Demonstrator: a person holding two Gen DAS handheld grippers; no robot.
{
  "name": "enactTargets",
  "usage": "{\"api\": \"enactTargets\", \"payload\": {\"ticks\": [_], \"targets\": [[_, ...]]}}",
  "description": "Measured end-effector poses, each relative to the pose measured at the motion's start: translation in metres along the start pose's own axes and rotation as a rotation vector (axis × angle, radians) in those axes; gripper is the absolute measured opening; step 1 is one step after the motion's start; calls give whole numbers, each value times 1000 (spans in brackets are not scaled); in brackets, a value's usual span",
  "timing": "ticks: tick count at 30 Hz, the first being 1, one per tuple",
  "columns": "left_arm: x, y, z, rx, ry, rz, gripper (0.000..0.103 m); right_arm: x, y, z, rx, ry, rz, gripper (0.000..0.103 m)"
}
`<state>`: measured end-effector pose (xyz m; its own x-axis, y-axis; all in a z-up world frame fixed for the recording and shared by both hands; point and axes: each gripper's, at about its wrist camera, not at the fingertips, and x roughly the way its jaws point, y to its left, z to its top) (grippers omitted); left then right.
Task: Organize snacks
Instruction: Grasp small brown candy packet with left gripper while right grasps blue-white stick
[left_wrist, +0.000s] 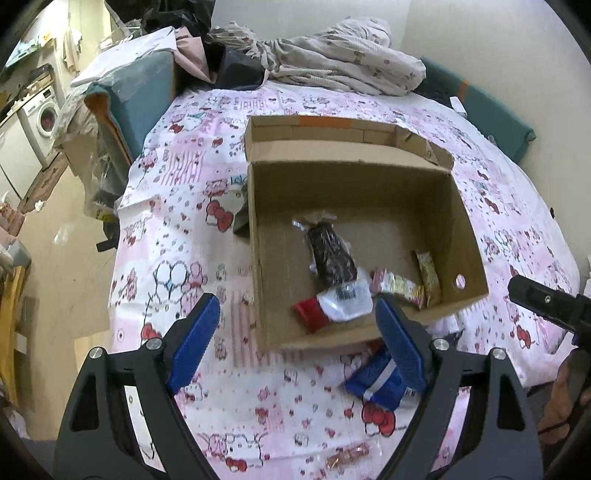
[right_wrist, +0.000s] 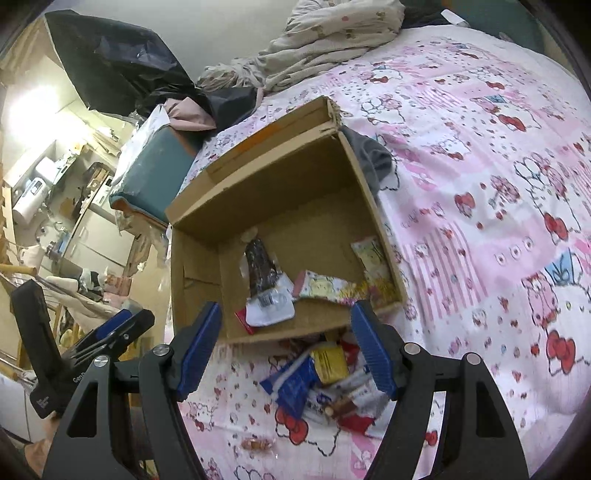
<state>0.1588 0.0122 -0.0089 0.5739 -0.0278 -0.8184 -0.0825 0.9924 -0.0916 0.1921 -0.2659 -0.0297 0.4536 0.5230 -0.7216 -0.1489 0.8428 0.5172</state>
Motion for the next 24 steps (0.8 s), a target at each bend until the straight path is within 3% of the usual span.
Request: {"api": "enactTargets", "payload": {"ticks": [7,10,14,17,21,24], "targets": [[2,1,-29,31,81,15,84,-9,-9,-22,47,29,-3,75],[11,0,-41,60,147,32,84,-8,-15,-31,66,51,-25,75],[26,-4,-59,92,266,-23,84,-11,-23,-33,85,40,-63,75],[45,-20,-81,193,384,-20,84,-11,-29,-32,110,40,-78,75],[70,-50,-118,370,553,-70,84,-5,-36,-31,143,60,-91,75],[77,-76,-142,561,569,-37,84,-1,-39,-33,148,82,-111,75]]}}
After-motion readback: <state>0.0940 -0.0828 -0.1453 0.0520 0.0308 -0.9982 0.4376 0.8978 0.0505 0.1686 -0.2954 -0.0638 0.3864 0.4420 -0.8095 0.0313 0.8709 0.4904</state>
